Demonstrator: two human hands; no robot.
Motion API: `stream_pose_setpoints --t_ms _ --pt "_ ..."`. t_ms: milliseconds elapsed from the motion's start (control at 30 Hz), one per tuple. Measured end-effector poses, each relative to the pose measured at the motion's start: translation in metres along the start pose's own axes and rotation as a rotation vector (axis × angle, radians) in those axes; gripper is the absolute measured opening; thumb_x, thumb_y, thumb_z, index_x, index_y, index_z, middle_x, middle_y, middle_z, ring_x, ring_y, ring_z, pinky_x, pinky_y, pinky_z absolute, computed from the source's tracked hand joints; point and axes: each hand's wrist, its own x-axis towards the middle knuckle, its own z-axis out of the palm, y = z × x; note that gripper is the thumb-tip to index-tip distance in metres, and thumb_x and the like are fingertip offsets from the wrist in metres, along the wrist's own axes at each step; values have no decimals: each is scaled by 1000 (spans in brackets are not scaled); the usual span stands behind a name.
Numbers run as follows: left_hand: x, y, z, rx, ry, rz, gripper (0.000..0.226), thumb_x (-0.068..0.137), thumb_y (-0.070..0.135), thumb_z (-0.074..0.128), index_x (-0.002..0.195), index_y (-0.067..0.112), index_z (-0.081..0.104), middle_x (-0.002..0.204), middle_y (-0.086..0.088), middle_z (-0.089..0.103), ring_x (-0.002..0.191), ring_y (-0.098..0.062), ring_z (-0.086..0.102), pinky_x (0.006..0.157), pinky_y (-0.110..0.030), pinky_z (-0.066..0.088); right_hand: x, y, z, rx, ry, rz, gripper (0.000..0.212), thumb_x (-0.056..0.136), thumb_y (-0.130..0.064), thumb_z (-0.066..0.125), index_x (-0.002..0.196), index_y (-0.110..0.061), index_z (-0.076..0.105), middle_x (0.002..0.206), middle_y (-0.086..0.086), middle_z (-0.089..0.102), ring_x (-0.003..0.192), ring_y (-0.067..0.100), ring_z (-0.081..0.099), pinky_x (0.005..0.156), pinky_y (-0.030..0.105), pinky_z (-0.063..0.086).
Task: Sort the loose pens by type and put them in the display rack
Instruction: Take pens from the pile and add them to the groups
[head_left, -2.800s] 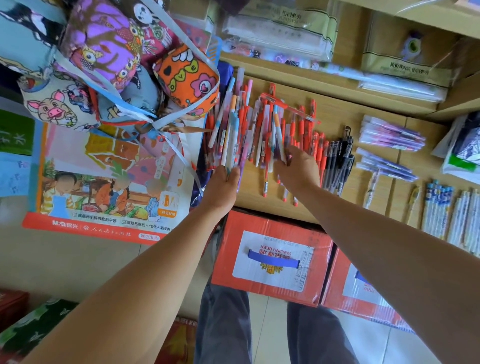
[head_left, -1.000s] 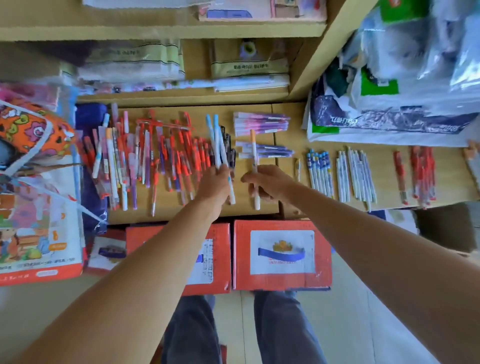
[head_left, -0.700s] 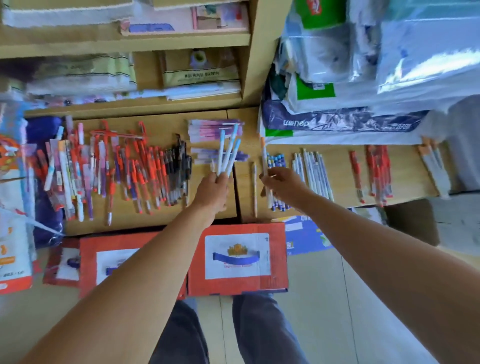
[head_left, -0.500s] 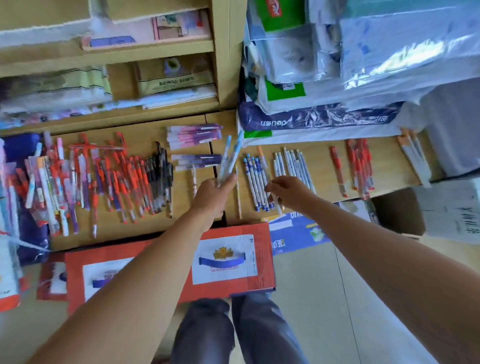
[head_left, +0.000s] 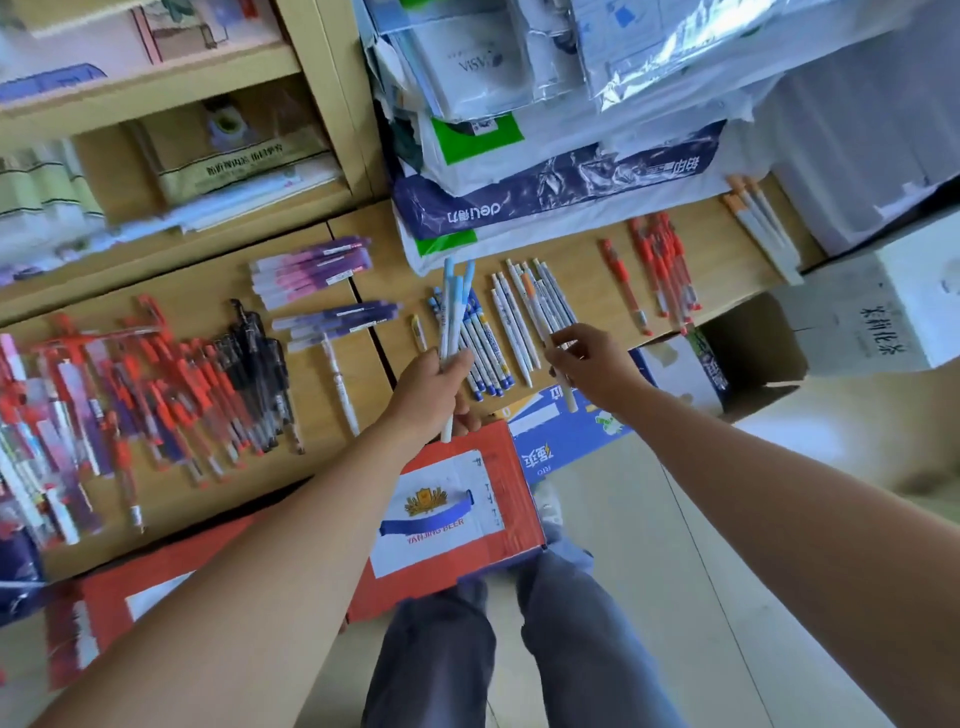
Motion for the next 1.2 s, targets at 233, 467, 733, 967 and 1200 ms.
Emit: stream_pose_setpoints --t_ms 233,467,733,967,1200 --pt "13 11 29 38 -35 21 28 100 36 47 90 10 51 50 -4 51 40 -20 53 41 -24 44 8 19 -26 11 10 -8 9 91 -26 62 91 -17 62 77 0 63 70 20 57 71 36 52" --pt "37 44 90 28 27 30 24 101 30 45 90 8 42 56 -4 41 31 -15 43 38 -22 33 43 43 -100 -153 46 -29 13 90 -28 63 95 -16 64 84 3 66 74 19 60 67 29 48" --pt "81 81 193 60 56 31 29 101 32 45 79 13 42 54 -3 48 41 -18 46 45 -24 40 100 85 -218 -366 150 30 20 90 -26 63 98 -8 64 86 5 63 82 24 59 64 26 40" --pt "122 97 262 64 86 -3 32 100 36 45 77 13 44 55 -3 48 44 -18 46 43 -22 40 156 117 -275 -544 182 25 12 89 -19 62 97 -12 55 93 11 66 85 30 61 66 31 46" --pt "140 92 290 91 125 -32 33 100 36 46 73 16 43 54 -1 46 43 -15 42 49 -25 39 178 147 -281 -581 192 -75 11 87 -12 58 95 -4 57 90 15 62 81 35 60 67 37 52"
